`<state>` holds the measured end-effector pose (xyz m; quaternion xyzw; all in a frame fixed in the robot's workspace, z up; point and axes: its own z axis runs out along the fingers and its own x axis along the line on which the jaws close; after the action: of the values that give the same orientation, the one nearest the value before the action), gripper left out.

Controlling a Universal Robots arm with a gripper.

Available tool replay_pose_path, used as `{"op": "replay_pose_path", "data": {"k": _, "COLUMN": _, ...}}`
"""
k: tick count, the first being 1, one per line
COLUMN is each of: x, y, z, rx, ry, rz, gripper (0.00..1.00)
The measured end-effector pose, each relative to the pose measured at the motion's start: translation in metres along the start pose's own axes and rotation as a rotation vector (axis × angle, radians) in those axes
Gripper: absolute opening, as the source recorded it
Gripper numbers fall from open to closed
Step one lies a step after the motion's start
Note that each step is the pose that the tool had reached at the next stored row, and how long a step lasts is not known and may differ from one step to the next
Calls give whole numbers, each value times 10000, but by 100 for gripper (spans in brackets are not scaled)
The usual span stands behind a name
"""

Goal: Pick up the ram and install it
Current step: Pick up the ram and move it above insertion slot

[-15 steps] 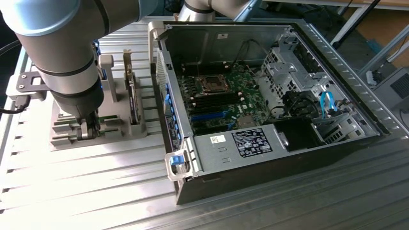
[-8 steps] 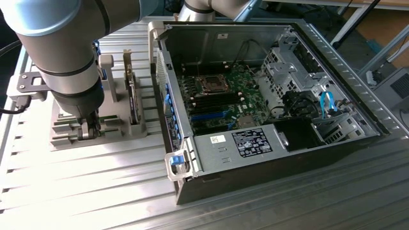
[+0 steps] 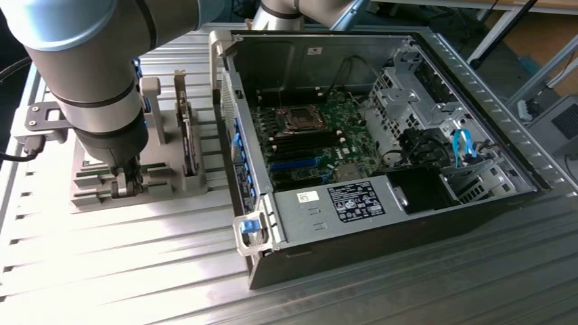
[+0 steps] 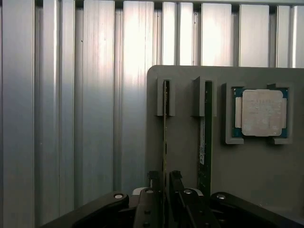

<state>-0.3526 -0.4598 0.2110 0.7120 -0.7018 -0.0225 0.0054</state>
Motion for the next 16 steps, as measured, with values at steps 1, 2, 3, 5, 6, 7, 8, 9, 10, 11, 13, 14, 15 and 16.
{"op": "replay_pose_path", "data": {"k": 1, "x": 0, "y": 0, "z": 3, "rx": 1, "ry": 0, "rz": 0, "gripper": 22}}
{"op": "replay_pose_path", "data": {"k": 2, "x": 0, "y": 0, "z": 4, "rx": 1, "ry": 0, "rz": 0, "gripper": 22}}
{"op": "replay_pose_path", "data": {"k": 3, "x": 0, "y": 0, "z": 6, "rx": 1, "ry": -1, "rz": 0, "gripper": 22}}
{"op": "replay_pose_path", "data": {"k": 5, "x": 0, "y": 0, "z": 8, "rx": 1, "ry": 0, "rz": 1, "gripper": 22}}
{"op": "replay_pose_path", "data": {"k": 6, "x": 0, "y": 0, "z": 8, "rx": 1, "ry": -1, "rz": 0, "gripper": 22}}
{"op": "replay_pose_path", "data": {"k": 7, "x": 0, "y": 0, "z": 8, "rx": 1, "ry": -1, "rz": 0, "gripper": 22}}
{"op": "replay_pose_path", "data": {"k": 8, "x": 0, "y": 0, "z": 8, "rx": 1, "ry": -1, "rz": 0, "gripper": 22}}
{"op": "replay_pose_path", "data": {"k": 9, "x": 0, "y": 0, "z": 8, "rx": 1, "ry": 0, "rz": 1, "gripper": 22}}
{"op": "replay_pose_path", "data": {"k": 10, "x": 0, "y": 0, "z": 8, "rx": 1, "ry": -1, "rz": 0, "gripper": 22}}
{"op": "replay_pose_path", "data": {"k": 11, "x": 0, "y": 0, "z": 8, "rx": 1, "ry": 0, "rz": 0, "gripper": 22}}
{"op": "replay_pose_path", "data": {"k": 13, "x": 1, "y": 0, "z": 9, "rx": 2, "ry": -1, "rz": 1, "gripper": 22}}
{"op": "replay_pose_path", "data": {"k": 14, "x": 2, "y": 0, "z": 9, "rx": 2, "ry": -1, "rz": 1, "gripper": 22}}
{"op": "replay_pose_path", "data": {"k": 15, "x": 3, "y": 0, "z": 8, "rx": 1, "ry": 0, "rz": 0, "gripper": 22}}
{"op": "replay_pose_path", "data": {"k": 16, "x": 3, "y": 0, "z": 9, "rx": 2, "ry": -1, "rz": 0, "gripper": 22}}
